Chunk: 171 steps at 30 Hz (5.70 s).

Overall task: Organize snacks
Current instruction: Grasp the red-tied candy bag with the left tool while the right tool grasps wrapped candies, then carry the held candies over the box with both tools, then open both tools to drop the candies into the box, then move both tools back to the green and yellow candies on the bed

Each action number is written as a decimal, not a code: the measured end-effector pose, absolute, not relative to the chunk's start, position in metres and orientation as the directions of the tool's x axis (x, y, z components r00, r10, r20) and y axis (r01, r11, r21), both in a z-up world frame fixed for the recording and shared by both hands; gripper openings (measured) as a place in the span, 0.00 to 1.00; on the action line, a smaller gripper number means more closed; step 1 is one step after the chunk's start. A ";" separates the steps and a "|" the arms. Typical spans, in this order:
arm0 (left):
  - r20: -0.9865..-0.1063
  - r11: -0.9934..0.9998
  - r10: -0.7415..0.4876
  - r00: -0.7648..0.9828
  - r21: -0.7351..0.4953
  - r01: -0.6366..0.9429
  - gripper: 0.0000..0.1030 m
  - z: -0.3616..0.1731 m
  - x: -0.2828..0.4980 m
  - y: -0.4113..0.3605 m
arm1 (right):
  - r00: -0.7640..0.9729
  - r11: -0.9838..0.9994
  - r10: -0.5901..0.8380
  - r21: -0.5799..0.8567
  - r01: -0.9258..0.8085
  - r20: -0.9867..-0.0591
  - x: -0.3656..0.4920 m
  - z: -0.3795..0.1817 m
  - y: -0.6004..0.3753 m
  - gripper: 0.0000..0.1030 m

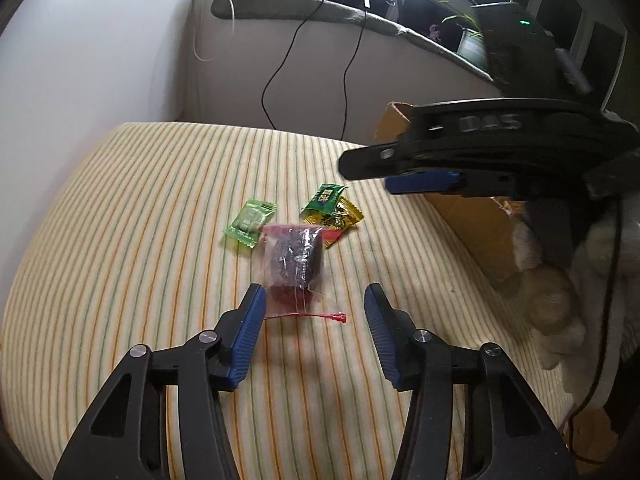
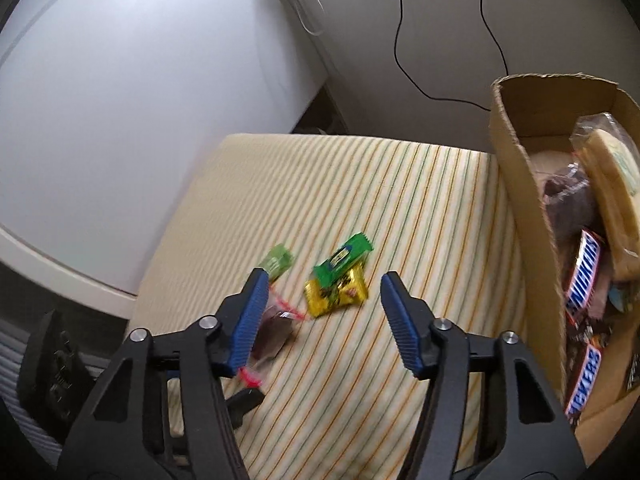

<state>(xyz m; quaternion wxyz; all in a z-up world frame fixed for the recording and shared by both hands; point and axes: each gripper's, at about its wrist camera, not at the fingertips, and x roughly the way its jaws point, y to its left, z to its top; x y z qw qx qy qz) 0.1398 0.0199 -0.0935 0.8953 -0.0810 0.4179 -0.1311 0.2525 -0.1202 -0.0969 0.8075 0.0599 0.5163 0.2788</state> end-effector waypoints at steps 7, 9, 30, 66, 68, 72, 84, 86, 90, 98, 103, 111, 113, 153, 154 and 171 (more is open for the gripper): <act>-0.734 0.951 -0.307 0.606 -0.265 0.161 0.48 -0.100 0.150 0.022 | 0.288 0.858 0.469 0.353 -0.374 -0.835 0.276 -0.117 -0.106 0.46; -0.735 0.950 -0.309 0.604 -0.269 0.158 0.48 -0.101 0.152 0.021 | 0.284 0.857 0.470 0.354 -0.375 -0.836 0.280 -0.119 -0.103 0.43; -0.751 0.959 -0.284 0.597 -0.234 0.161 0.50 -0.099 0.157 0.016 | 0.236 0.854 0.417 0.290 -0.432 -0.877 0.292 -0.127 -0.066 0.41; -0.680 0.949 -0.307 0.666 -0.272 0.161 0.31 -0.061 0.118 0.017 | 0.426 0.834 0.500 0.288 -0.470 -0.754 0.243 -0.052 -0.146 0.18; -0.674 0.946 -0.317 0.667 -0.270 0.177 0.31 -0.059 0.119 0.006 | 0.444 0.837 0.494 0.272 -0.474 -0.748 0.238 -0.045 -0.156 0.18; -0.663 0.939 -0.342 0.666 -0.263 0.221 0.31 -0.051 0.125 -0.016 | 0.474 0.847 0.483 0.255 -0.467 -0.736 0.230 -0.040 -0.179 0.18; -0.640 0.921 -0.386 0.664 -0.225 0.319 0.31 -0.028 0.134 -0.070 | 0.543 0.880 0.460 0.281 -0.382 -0.702 0.209 -0.034 -0.274 0.18; -0.638 0.916 -0.396 0.660 -0.221 0.335 0.31 -0.026 0.138 -0.081 | 0.557 0.886 0.454 0.285 -0.366 -0.696 0.207 -0.031 -0.291 0.18; -0.633 0.904 -0.418 0.651 -0.217 0.369 0.31 -0.022 0.138 -0.101 | 0.573 0.897 0.436 0.282 -0.340 -0.694 0.207 -0.034 -0.312 0.18; -0.636 0.880 -0.455 0.623 -0.214 0.424 0.31 -0.021 0.150 -0.140 | 0.593 0.916 0.401 0.298 -0.268 -0.698 0.215 -0.047 -0.354 0.18; -0.651 0.872 -0.466 0.599 -0.220 0.438 0.31 -0.027 0.162 -0.158 | 0.596 0.924 0.383 0.301 -0.237 -0.706 0.221 -0.054 -0.371 0.18; -0.675 0.866 -0.463 0.575 -0.206 0.455 0.31 -0.036 0.170 -0.179 | 0.577 0.923 0.386 0.306 -0.234 -0.720 0.224 -0.067 -0.376 0.18; -0.677 0.864 -0.464 0.571 -0.204 0.460 0.31 -0.037 0.171 -0.182 | 0.573 0.922 0.387 0.307 -0.235 -0.723 0.225 -0.070 -0.376 0.18; -0.663 0.880 -0.430 0.613 -0.157 0.449 0.49 -0.029 0.157 -0.173 | 0.648 0.931 0.361 0.297 -0.212 -0.671 0.203 -0.049 -0.380 0.83; -0.660 0.881 -0.430 0.616 -0.157 0.447 0.49 -0.028 0.156 -0.171 | 0.649 0.932 0.360 0.291 -0.217 -0.670 0.201 -0.049 -0.377 0.83; -0.633 0.905 -0.405 0.660 -0.174 0.388 0.49 -0.022 0.145 -0.114 | 0.684 0.921 0.384 0.199 -0.336 -0.621 0.168 -0.019 -0.313 0.83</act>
